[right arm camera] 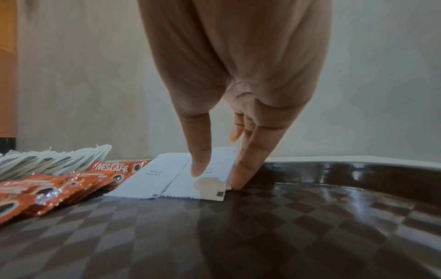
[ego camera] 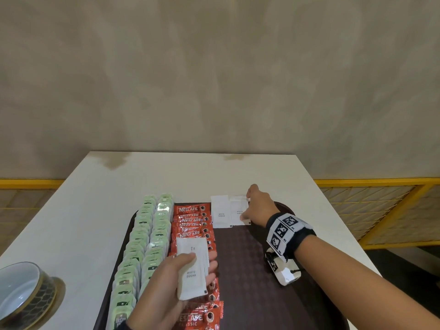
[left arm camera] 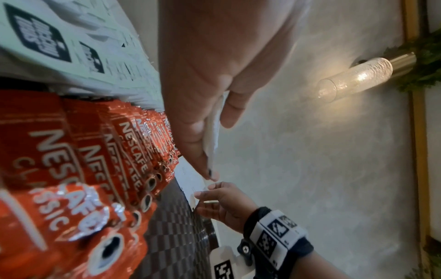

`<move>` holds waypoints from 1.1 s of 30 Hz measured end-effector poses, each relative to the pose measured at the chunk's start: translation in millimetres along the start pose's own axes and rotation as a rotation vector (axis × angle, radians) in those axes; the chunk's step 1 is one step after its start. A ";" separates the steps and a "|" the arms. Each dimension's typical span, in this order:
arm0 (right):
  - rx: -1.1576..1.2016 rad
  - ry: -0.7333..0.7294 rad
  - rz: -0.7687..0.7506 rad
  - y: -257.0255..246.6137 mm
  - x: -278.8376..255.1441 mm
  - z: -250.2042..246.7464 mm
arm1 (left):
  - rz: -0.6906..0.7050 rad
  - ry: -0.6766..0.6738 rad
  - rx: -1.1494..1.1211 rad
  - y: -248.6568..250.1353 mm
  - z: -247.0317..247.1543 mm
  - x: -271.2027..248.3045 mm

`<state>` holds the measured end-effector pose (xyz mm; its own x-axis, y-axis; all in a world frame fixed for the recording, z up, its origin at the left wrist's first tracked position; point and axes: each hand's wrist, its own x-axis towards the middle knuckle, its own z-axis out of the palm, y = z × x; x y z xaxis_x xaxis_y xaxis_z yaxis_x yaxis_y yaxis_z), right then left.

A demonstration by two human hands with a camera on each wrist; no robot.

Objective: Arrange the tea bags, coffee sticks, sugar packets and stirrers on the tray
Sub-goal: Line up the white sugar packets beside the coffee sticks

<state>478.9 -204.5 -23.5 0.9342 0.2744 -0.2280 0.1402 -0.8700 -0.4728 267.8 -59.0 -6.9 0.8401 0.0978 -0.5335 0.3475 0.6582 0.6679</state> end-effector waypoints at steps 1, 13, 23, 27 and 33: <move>0.015 0.009 -0.005 0.5 -3.1 -2.5 | 0.004 -0.032 -0.008 1.2 0.8 -1.0; 0.539 -0.297 -0.351 -34.4 -115.9 -22.8 | 0.125 -0.158 0.277 0.7 11.7 -9.3; 0.679 -0.135 -0.280 -24.3 -138.0 -22.4 | 0.171 -0.222 0.397 -3.0 16.9 -25.0; 0.834 -0.023 -0.233 -23.2 -144.8 -26.5 | 0.192 -0.192 0.395 -3.9 15.0 -29.0; 0.995 0.082 -0.254 -10.5 -159.7 -40.1 | 0.172 -0.161 0.318 -6.1 11.2 -33.9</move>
<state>341.4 -255.6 52.0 0.9398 0.3413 0.0179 0.0359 -0.0465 -0.9983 241.9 -74.7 12.9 0.9431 0.0518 -0.3285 0.2863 0.3759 0.8813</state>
